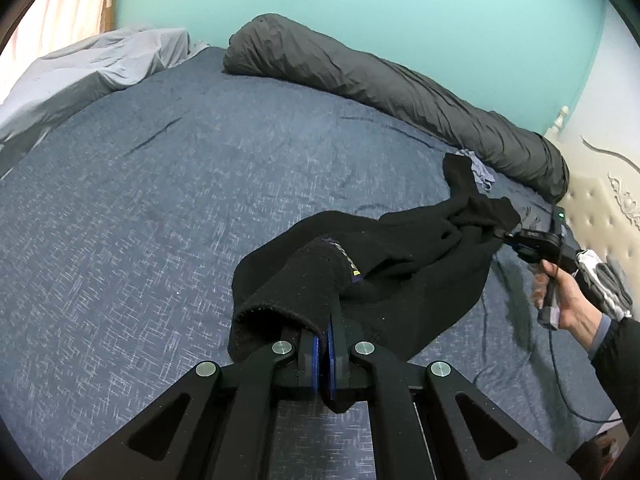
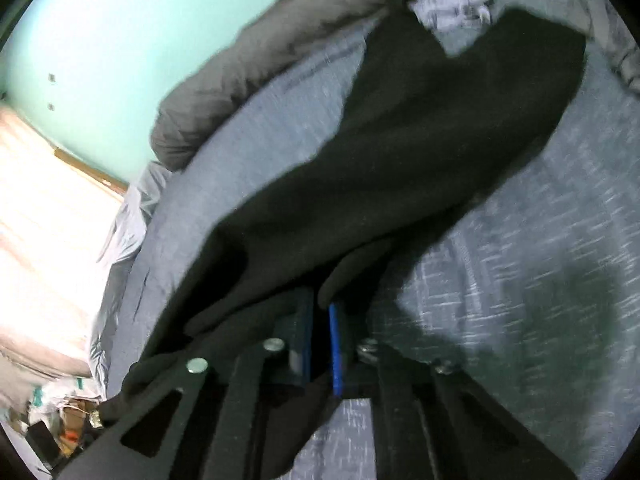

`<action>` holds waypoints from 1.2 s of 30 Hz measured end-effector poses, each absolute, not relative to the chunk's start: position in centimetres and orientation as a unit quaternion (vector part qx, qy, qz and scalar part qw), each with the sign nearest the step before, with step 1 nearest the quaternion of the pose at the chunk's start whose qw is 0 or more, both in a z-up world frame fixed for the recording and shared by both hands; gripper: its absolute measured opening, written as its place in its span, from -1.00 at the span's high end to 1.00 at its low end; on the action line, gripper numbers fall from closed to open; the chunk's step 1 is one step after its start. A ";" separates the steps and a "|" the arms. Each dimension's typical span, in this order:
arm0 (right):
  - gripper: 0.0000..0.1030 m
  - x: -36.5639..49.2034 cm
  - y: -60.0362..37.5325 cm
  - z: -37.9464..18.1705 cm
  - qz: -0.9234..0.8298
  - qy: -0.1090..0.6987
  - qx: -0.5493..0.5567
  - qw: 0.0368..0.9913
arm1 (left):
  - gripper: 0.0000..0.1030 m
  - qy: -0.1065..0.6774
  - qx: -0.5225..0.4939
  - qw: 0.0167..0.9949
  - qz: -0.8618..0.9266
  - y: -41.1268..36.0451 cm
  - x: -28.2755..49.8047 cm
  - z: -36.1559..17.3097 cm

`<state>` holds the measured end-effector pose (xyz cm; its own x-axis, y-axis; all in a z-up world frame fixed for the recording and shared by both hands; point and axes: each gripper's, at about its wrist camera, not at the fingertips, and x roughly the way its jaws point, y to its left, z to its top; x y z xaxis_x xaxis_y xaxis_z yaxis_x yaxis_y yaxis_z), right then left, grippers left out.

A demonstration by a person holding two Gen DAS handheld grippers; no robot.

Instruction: Fold clothes

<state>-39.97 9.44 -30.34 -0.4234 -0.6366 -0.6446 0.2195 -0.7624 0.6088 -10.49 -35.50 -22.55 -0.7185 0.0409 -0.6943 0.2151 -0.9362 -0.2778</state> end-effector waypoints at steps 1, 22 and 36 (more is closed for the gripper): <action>0.93 -39.5 10.0 -29.5 -0.820 -0.219 0.458 0.265 | 0.95 0.174 0.370 0.047 -0.911 -35.4 -10.4 -22.2; 0.94 -28.1 23.3 -1.6 -0.890 -0.230 0.285 0.273 | 0.95 0.187 0.323 -0.001 -0.928 -29.3 -12.8 -9.8; 0.94 -28.2 29.7 1.5 -0.903 -0.235 0.269 0.238 | 0.95 0.157 0.311 -0.030 -0.937 -24.0 -17.8 -4.0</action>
